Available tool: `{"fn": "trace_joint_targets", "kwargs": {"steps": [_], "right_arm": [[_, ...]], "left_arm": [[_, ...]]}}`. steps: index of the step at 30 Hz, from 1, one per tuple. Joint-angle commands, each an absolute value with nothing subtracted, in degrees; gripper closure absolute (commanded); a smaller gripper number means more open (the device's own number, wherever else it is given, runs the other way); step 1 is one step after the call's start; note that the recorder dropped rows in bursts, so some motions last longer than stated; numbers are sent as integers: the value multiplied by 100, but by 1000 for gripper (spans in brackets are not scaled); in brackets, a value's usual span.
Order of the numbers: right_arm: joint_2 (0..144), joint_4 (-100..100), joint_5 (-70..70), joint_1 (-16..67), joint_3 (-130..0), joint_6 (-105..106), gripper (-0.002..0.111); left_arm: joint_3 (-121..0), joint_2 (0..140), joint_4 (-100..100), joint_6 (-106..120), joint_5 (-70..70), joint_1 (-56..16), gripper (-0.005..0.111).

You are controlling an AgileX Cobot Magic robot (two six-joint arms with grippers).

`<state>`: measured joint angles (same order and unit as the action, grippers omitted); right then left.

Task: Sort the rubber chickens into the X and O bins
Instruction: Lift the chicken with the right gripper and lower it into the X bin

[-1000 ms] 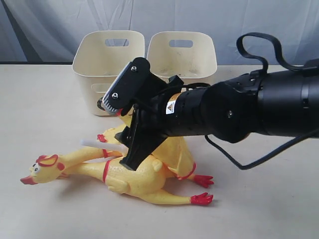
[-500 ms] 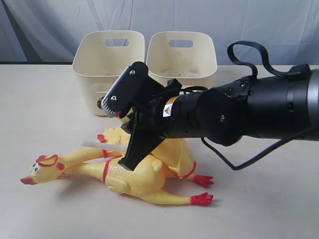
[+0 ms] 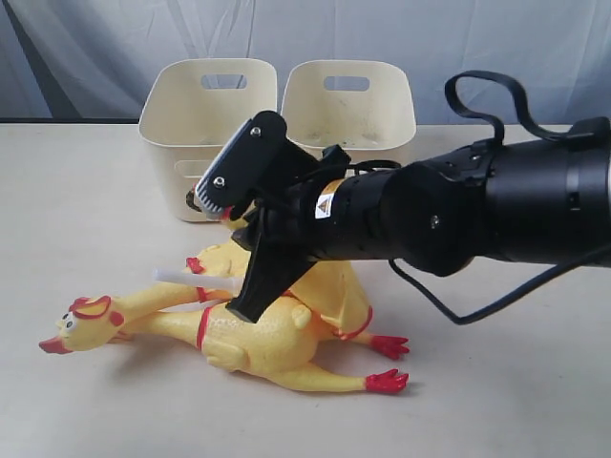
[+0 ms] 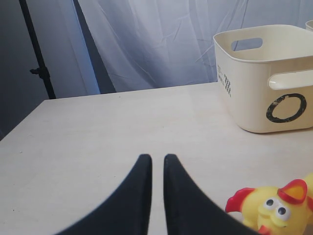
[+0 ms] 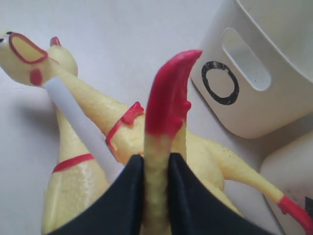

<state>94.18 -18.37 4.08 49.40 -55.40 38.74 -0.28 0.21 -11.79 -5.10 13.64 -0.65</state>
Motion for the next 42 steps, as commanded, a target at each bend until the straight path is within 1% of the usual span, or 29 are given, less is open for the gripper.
{"fn": "trace_joint_targets", "kwargs": {"steps": [1, 9, 15, 22, 27, 32, 36, 42], "right_arm": [[8958, -1852, 330, 4936, -5574, 3880, 109], [8208, -1866, 232, 4936, -5574, 3868, 109], [8025, -1866, -1130, 4926, -5574, 3868, 109], [8344, -2051, -2836, 4740, -5574, 3891, 109], [8664, -2649, -3911, 4456, -5574, 3892, 109], [9011, -2867, -4386, 4027, -5574, 3843, 109], [9337, -2877, -4529, 3719, -5699, 3364, 109], [9796, -2863, -4506, 3645, -6320, 3306, 109]], "left_arm": [[0, 0, -1160, -514, 1335, -56, 97], [0, 0, -1226, -514, 1335, -56, 97], [0, 0, -1226, -514, 1335, -56, 97], [0, 0, -1249, -514, 1335, -56, 97], [0, 0, -1249, -514, 1335, -56, 97], [0, 0, -1249, -514, 1335, -56, 97], [0, 0, -1249, -514, 1335, -56, 97], [0, 0, -1249, -514, 1335, -56, 97]]}}
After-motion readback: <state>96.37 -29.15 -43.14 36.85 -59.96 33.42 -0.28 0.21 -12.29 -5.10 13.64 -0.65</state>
